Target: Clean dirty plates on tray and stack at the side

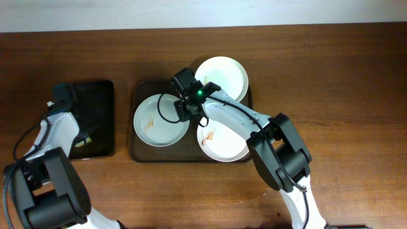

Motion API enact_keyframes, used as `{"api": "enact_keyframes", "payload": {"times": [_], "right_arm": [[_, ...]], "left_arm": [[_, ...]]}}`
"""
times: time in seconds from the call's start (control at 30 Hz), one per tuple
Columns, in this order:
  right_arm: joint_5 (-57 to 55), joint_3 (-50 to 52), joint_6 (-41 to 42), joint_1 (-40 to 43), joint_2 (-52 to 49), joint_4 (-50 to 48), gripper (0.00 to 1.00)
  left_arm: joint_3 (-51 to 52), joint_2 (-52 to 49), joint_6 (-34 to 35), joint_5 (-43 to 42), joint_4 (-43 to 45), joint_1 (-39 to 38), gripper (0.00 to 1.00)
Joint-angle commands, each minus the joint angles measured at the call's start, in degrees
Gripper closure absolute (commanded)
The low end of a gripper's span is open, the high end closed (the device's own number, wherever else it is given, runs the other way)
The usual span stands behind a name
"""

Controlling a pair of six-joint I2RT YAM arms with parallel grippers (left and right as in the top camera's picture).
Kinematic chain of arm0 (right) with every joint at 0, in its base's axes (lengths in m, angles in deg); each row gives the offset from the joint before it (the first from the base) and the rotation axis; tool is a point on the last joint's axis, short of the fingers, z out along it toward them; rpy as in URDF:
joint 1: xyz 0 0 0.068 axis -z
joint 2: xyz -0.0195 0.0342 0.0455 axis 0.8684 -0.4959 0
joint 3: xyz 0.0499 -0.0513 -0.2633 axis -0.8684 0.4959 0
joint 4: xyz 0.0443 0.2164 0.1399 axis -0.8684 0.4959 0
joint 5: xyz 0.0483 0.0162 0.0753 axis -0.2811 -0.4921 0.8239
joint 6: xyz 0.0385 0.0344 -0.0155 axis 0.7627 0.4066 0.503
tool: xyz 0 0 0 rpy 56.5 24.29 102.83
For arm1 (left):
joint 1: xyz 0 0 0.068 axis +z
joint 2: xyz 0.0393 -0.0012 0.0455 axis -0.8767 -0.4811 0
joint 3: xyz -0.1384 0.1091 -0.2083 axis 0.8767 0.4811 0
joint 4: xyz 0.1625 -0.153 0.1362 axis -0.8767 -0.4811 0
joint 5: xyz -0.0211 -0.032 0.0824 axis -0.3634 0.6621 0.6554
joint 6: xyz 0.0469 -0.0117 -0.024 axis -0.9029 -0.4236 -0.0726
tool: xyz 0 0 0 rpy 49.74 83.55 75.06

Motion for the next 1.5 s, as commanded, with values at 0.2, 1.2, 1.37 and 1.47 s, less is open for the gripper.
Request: {"api": "enact_keyframes", "payload": {"times": [0.2, 1.2, 1.37, 1.47], "right_arm": [[1.44, -0.92, -0.83, 1.42, -0.61, 1.01, 0.96], [19.91, -1.16, -0.83, 9.60, -0.61, -0.24, 0.96], [19.93, -1.16, -0.79, 9.55, -0.61, -0.17, 0.96], [19.65, -1.14, 4.22, 8.59, -1.07, -0.42, 0.96]], "left_arm": [[-0.81, -2.99, 0.70, -1.57, 3.91, 3.85, 0.56], [-4.11, -6.21, -11.58, -32.72, -1.92, -25.11, 0.99], [-4.11, -6.25, -10.67, -42.36, 9.55, -25.05, 0.99], [-4.11, -6.25, -7.82, -28.33, 9.22, -25.05, 0.99]]}}
